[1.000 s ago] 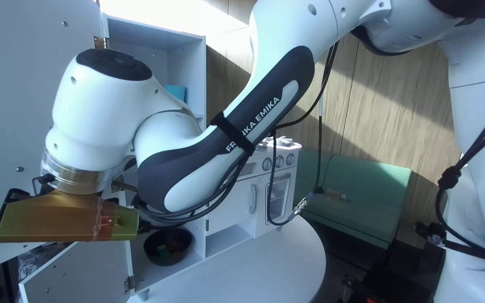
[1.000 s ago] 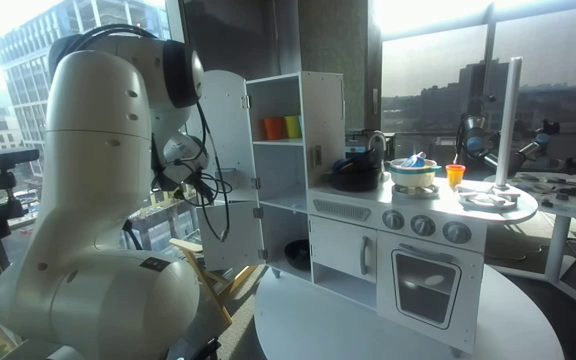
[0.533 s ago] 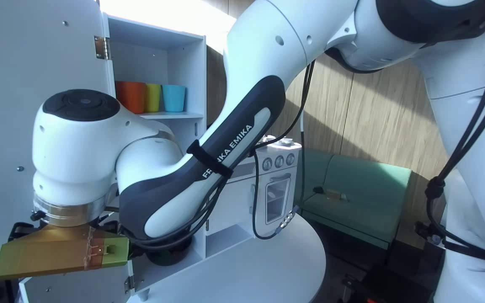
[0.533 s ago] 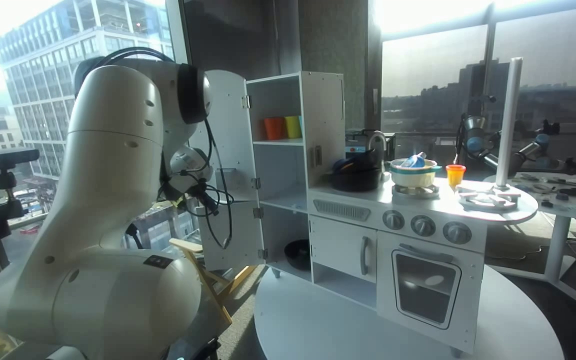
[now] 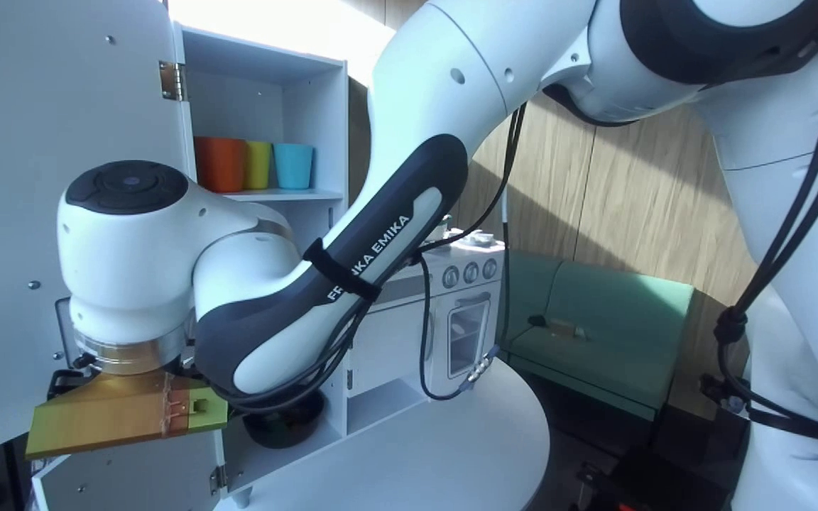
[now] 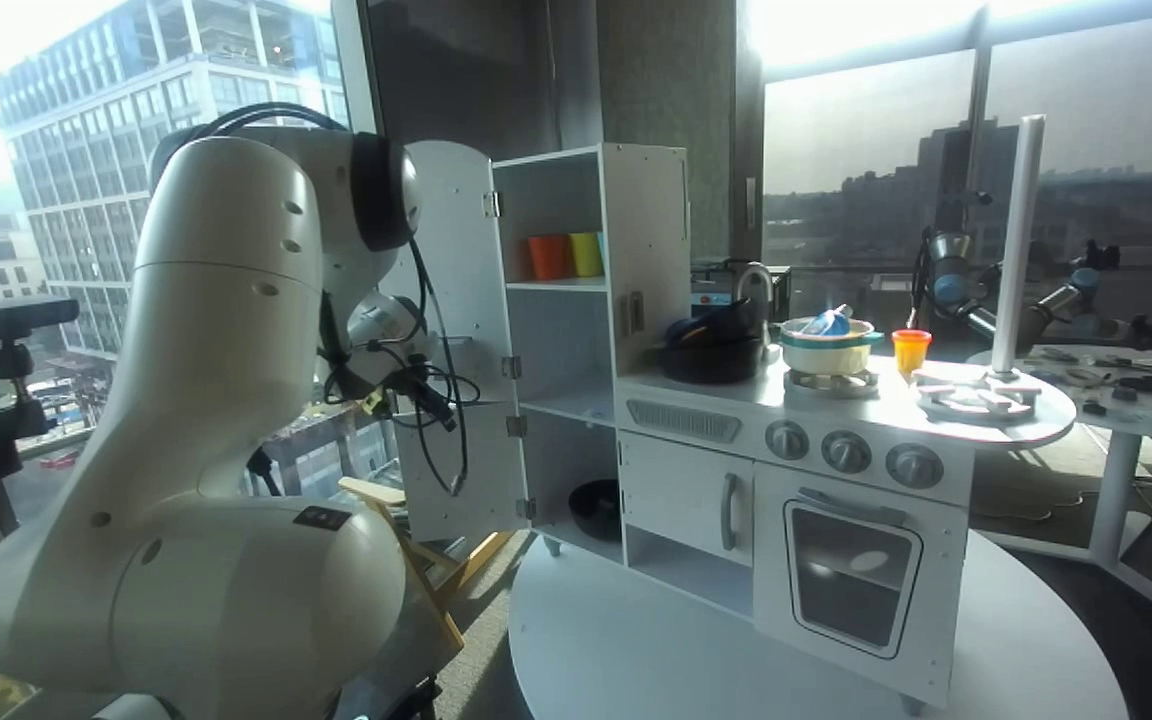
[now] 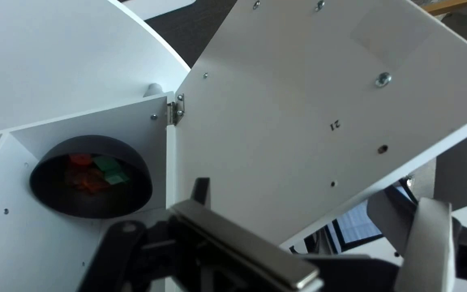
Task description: Close the doors to the compartments on the cabinet
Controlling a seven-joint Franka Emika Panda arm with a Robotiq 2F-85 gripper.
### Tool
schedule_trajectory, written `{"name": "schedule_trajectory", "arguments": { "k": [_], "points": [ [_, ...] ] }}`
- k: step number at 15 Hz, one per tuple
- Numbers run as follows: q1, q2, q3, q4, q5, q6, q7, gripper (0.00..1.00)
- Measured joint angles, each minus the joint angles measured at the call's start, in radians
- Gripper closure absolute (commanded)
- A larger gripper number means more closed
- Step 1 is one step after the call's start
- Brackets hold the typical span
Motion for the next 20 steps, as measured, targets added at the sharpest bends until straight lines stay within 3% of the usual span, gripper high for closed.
{"name": "schedule_trajectory", "arguments": {
  "k": [7,14,20],
  "points": [
    [-0.037,-0.103,-0.001,-0.064,0.074,-0.135,-0.17,0.0],
    [-0.045,-0.142,0.008,-0.07,0.09,-0.096,-0.174,0.0],
    [-0.001,-0.082,0.037,-0.048,0.151,-0.042,-0.173,0.0]
  ]
}}
